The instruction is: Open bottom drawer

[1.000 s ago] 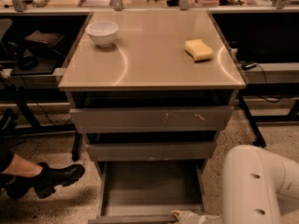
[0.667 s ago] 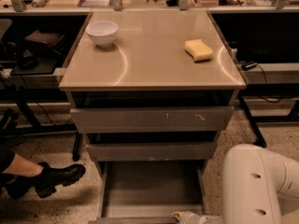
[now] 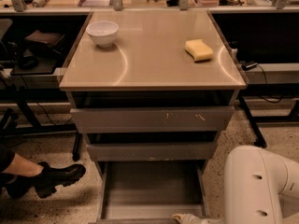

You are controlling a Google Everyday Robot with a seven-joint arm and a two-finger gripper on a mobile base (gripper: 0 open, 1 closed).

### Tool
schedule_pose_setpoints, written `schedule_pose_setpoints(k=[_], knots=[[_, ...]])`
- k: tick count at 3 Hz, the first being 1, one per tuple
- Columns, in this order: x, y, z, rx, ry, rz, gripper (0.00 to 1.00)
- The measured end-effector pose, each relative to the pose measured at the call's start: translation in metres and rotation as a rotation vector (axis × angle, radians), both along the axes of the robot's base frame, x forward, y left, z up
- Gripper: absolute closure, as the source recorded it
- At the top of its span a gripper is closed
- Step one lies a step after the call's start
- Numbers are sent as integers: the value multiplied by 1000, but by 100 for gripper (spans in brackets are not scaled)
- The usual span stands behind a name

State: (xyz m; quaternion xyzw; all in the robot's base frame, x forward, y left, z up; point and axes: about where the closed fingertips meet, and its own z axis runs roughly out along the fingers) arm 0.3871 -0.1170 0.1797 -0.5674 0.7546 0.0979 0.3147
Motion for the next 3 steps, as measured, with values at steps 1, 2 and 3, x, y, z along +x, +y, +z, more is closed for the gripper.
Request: schedule_pose_setpoints(k=[1, 2, 3], knots=[[0, 0, 0, 0, 0, 0, 58], [0, 0, 0, 0, 0, 0, 35], [0, 0, 0, 0, 0, 0, 11]])
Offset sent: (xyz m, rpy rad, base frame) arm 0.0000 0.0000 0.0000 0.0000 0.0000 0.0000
